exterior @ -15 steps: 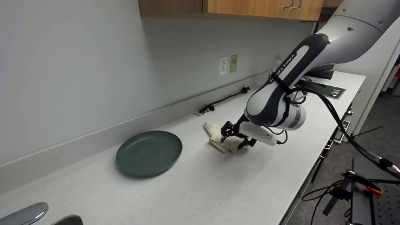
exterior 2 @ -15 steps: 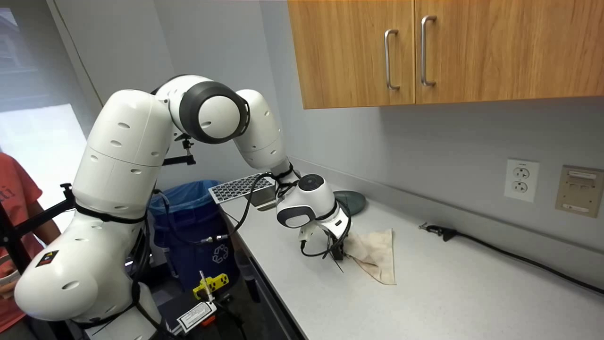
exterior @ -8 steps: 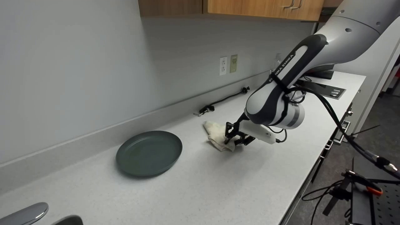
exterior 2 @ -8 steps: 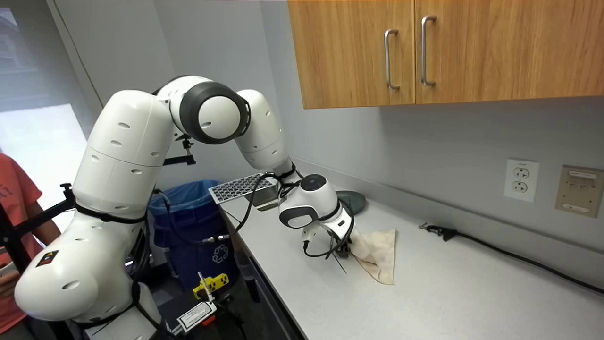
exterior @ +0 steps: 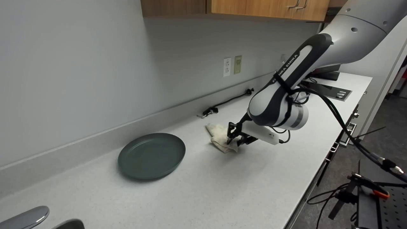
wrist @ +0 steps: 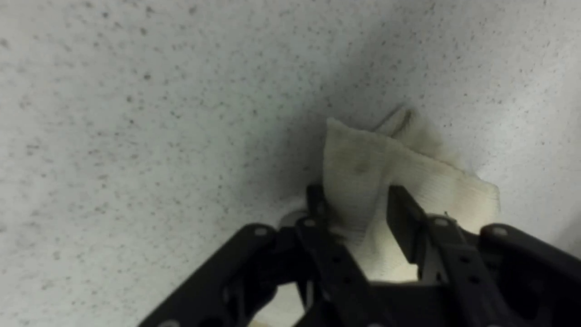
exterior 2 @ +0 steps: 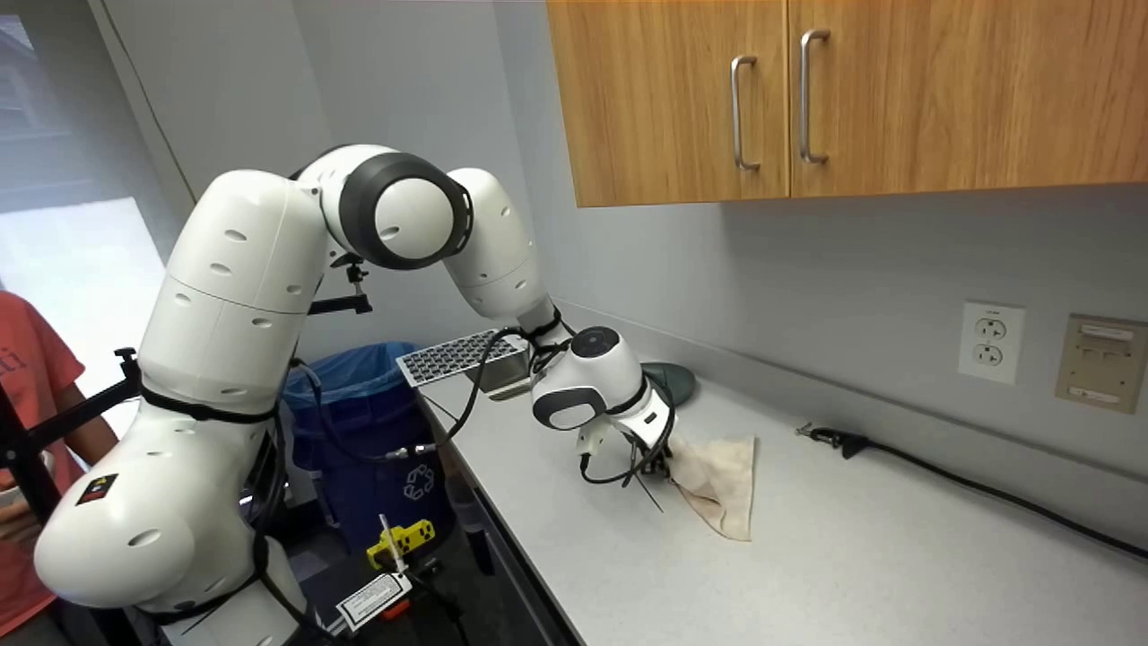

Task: Unfold the towel

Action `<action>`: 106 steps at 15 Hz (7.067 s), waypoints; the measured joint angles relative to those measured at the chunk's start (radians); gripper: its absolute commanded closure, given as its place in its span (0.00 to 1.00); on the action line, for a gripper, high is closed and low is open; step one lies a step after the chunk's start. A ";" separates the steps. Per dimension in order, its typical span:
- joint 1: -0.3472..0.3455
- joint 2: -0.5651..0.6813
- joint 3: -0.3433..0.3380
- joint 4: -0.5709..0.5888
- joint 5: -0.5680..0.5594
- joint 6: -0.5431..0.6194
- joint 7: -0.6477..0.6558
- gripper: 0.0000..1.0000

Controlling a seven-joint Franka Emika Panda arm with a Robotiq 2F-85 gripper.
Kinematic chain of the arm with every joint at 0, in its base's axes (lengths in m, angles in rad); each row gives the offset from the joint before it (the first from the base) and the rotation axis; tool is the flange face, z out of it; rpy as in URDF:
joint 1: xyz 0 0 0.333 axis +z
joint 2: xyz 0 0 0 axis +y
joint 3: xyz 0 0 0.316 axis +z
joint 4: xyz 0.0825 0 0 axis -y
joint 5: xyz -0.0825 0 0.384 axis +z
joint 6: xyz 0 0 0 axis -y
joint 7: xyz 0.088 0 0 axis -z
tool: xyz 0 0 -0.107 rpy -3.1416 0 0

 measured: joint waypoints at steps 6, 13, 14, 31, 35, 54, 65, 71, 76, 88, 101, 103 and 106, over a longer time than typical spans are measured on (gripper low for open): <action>0.093 -0.020 -0.079 -0.003 0.000 0.000 0.000 0.34; 0.146 -0.022 -0.122 -0.003 0.000 0.000 0.000 0.81; 0.150 -0.022 -0.125 -0.003 0.000 0.000 0.000 0.89; 0.257 -0.136 -0.254 -0.083 -0.090 -0.021 0.011 0.68; 0.268 -0.205 -0.294 -0.134 -0.117 -0.093 0.011 0.40; 0.256 -0.214 -0.166 -0.169 -0.022 -0.070 0.052 0.00; 0.130 -0.105 -0.079 -0.116 -0.017 0.032 0.052 0.28; 0.127 -0.084 -0.088 -0.102 -0.017 0.032 0.055 0.63; 0.145 -0.079 -0.128 -0.102 -0.017 0.032 0.063 0.48; 0.252 -0.078 -0.209 -0.119 -0.017 0.023 0.115 0.01; 0.278 -0.085 -0.232 -0.118 -0.017 0.023 0.119 1.00; 0.292 -0.085 -0.248 -0.118 -0.017 0.023 0.119 1.00; 0.313 -0.085 -0.273 -0.118 -0.017 0.023 0.120 0.99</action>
